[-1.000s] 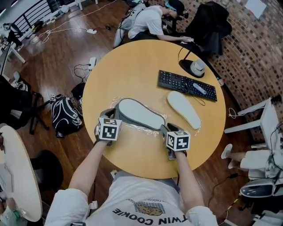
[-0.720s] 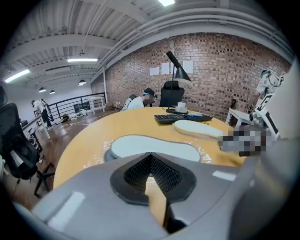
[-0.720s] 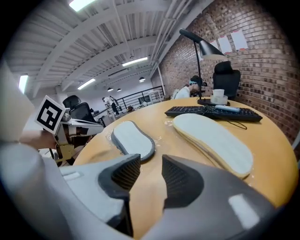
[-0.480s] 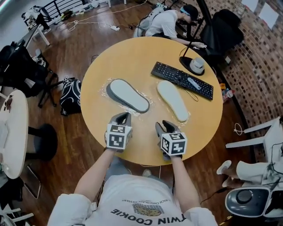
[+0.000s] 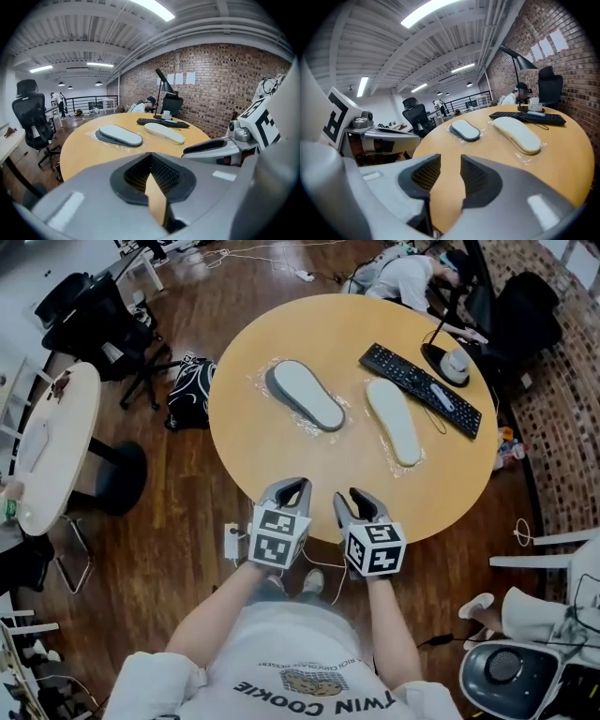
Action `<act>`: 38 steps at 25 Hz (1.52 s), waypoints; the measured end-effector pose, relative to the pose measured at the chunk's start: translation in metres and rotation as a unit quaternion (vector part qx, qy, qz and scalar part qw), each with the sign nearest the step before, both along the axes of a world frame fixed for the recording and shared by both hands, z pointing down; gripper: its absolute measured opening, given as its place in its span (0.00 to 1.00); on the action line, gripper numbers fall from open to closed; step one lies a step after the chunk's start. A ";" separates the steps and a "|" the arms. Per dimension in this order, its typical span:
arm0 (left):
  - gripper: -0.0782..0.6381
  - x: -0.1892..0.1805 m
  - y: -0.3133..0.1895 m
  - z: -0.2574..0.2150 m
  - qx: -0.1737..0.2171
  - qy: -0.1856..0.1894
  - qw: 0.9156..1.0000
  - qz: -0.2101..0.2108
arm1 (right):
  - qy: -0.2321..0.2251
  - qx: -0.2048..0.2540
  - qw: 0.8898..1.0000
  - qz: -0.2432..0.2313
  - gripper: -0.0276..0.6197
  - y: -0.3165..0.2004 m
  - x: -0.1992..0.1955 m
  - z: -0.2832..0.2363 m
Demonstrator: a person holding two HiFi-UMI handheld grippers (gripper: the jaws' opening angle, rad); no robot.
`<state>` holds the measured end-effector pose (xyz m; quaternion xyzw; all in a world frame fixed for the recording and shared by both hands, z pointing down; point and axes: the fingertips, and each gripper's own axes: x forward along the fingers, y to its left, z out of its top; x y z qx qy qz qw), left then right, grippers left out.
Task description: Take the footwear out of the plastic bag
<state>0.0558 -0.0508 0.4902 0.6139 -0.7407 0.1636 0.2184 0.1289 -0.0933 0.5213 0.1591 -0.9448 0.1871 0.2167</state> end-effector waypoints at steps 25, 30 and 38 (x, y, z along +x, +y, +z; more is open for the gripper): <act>0.12 0.123 0.269 -0.038 0.070 0.022 0.997 0.008 | -0.003 0.063 0.998 0.010 0.16 0.287 0.089 -0.060; 0.12 0.152 0.288 -0.047 0.077 0.020 0.997 0.016 | -0.007 0.080 0.997 0.023 0.16 0.306 0.119 -0.072; 0.12 0.208 0.301 -0.056 0.078 0.013 0.997 0.011 | -0.028 0.088 0.996 0.014 0.16 0.318 0.168 -0.091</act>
